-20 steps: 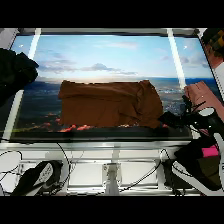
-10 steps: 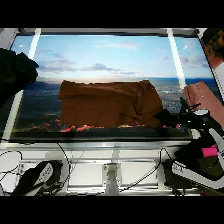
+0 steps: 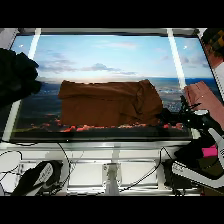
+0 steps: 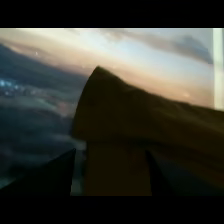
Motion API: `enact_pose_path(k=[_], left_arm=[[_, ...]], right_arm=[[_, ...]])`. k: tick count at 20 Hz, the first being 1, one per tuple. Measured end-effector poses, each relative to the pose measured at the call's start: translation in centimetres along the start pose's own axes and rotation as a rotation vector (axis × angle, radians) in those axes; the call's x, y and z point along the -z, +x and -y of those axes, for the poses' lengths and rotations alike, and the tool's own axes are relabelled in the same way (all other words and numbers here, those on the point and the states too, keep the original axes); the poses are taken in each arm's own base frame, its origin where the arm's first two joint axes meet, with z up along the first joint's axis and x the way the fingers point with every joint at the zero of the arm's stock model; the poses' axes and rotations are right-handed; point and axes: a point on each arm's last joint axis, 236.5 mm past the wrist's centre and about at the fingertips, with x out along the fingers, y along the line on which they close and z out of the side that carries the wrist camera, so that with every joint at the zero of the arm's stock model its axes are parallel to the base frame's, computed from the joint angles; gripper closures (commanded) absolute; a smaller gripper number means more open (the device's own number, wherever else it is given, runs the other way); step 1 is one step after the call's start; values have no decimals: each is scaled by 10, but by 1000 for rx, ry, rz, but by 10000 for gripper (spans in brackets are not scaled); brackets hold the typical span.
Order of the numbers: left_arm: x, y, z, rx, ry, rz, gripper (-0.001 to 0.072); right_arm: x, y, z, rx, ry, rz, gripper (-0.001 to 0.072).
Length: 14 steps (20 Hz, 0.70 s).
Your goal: Fold the clothes and pants, and hang the long-sleeved shirts on hangers.
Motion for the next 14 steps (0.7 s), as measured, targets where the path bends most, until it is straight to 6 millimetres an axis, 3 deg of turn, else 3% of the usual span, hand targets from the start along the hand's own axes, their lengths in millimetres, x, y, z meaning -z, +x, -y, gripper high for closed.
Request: enact_pose_path(k=[6, 7, 8, 14], left_arm=[[106, 11, -29, -9, 80, -308, 191], [123, 13, -29, 8, 88, -349, 121], [136, 15, -28, 30, 88, -378, 0], [192, 37, -24, 124, 24, -533, -3]], right_arm=[[-2, 0, 0, 2, -7, 7, 697], [-2, 0, 0, 2, -9, 7, 697], [-2, 0, 0, 2, -9, 8, 697], [-2, 0, 1, 2, -11, 8, 696]])
